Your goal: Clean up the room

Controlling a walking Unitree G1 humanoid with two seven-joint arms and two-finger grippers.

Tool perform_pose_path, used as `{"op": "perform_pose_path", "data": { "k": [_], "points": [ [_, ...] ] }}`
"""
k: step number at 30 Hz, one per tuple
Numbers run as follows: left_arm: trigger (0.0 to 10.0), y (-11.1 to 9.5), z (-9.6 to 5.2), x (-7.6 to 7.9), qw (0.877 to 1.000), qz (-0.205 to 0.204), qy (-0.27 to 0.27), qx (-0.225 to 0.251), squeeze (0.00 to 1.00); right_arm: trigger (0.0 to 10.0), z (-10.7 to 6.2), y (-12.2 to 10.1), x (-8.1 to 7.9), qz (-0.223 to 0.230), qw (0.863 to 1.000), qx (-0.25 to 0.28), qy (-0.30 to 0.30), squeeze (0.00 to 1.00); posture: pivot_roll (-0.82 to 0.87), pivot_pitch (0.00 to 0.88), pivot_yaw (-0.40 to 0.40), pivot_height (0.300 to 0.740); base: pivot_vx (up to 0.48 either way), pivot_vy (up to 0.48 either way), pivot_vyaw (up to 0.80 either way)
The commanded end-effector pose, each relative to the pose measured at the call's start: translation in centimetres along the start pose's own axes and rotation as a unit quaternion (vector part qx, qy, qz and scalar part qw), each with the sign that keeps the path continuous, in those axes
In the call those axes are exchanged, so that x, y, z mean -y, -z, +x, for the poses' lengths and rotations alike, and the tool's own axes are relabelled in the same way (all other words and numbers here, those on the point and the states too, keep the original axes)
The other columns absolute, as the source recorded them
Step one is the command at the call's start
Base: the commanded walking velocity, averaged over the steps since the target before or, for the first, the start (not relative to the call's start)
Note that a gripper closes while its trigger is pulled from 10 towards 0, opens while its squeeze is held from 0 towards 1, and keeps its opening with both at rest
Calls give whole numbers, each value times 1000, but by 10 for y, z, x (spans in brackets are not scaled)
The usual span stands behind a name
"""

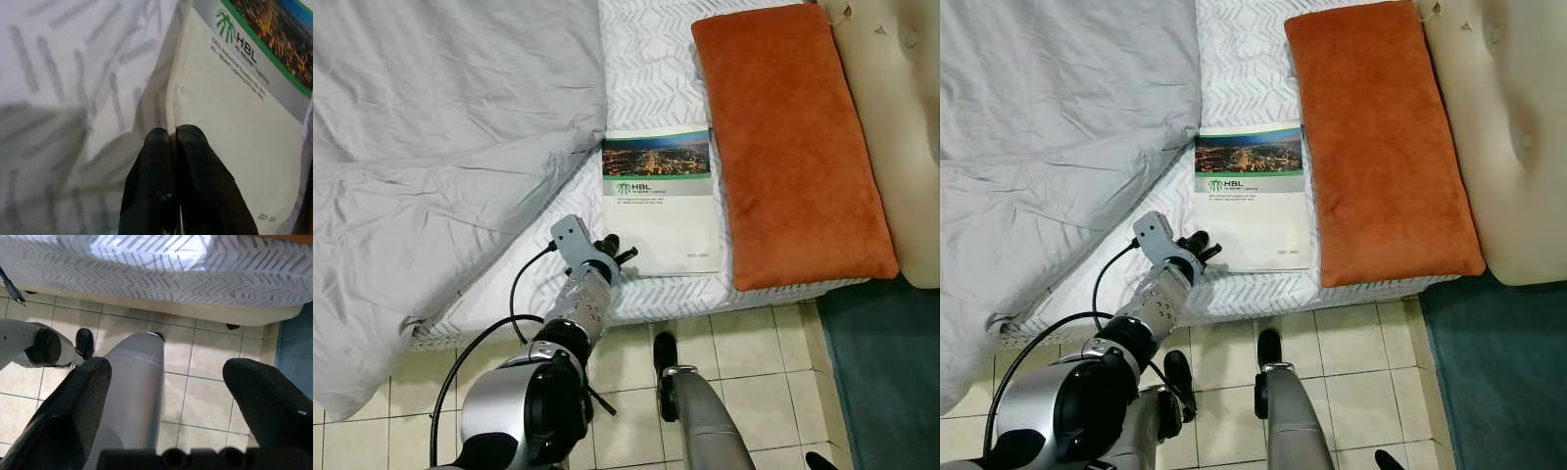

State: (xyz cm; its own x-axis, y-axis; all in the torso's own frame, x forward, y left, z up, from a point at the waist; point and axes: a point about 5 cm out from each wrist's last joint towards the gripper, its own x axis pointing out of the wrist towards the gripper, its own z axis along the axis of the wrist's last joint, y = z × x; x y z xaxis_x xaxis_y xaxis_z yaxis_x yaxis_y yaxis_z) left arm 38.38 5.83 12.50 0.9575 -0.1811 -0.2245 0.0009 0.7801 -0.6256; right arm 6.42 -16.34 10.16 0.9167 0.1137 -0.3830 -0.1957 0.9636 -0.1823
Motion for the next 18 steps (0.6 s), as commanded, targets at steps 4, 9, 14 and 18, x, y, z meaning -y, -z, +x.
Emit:
{"op": "perform_pose_path", "data": {
  "k": [4,9,14,18],
  "points": [
    [10000,26,-5,-3,998,39,-6,-51,0,10000,-8,5,-4,0,1000,-23,0,0,-508,685,11,740,0,0,0],
    [10000,23,-4,2,996,67,12,-52,8,10000,-8,5,-8,4,1000,-22,-2,0,-507,685,18,740,0,0,0],
    [10000,19,-2,5,996,77,20,-48,1000,10000,-8,4,-13,16,1000,-15,-11,0,-507,687,22,740,0,0,0],
    [10000,18,-2,6,996,73,22,-47,1000,10000,-8,6,-21,36,999,-12,-38,0,-507,690,26,740,0,0,0]
  ]
}}
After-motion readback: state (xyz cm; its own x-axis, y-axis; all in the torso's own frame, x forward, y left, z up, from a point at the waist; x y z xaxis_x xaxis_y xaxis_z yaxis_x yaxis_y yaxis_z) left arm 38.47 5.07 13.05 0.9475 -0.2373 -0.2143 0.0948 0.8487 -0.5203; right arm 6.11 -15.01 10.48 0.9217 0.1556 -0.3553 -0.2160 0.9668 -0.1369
